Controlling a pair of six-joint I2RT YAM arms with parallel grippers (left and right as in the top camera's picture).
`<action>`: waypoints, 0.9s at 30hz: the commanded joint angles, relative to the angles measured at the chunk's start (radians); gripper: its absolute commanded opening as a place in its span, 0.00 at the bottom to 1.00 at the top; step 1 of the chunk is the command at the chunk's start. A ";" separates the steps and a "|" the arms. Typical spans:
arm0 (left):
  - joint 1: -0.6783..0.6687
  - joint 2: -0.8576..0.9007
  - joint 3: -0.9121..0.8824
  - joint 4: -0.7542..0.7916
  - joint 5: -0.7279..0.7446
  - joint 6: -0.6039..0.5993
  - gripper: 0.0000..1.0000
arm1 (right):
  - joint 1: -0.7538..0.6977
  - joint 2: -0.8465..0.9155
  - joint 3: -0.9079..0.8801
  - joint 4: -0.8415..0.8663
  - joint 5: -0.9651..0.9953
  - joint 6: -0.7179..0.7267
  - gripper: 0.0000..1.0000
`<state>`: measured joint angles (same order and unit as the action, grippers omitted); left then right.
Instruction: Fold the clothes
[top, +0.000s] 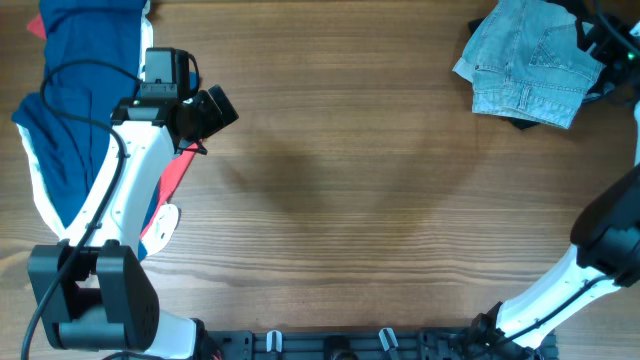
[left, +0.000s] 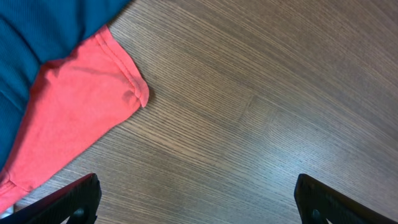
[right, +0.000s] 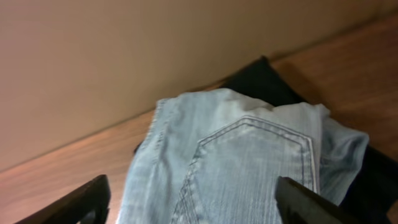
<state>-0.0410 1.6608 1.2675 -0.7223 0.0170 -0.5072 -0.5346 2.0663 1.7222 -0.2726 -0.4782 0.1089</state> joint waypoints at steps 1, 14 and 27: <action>0.004 -0.004 0.009 -0.001 0.013 -0.011 1.00 | -0.006 0.056 0.006 0.023 0.115 0.064 0.79; 0.004 -0.004 0.009 -0.001 0.013 -0.011 1.00 | -0.010 0.169 0.006 0.094 0.128 0.103 0.77; 0.004 -0.003 0.009 -0.001 0.013 -0.011 1.00 | -0.011 0.230 0.014 0.217 0.033 0.096 0.04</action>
<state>-0.0410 1.6608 1.2675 -0.7223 0.0170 -0.5076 -0.5438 2.2852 1.7222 -0.1104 -0.3695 0.2131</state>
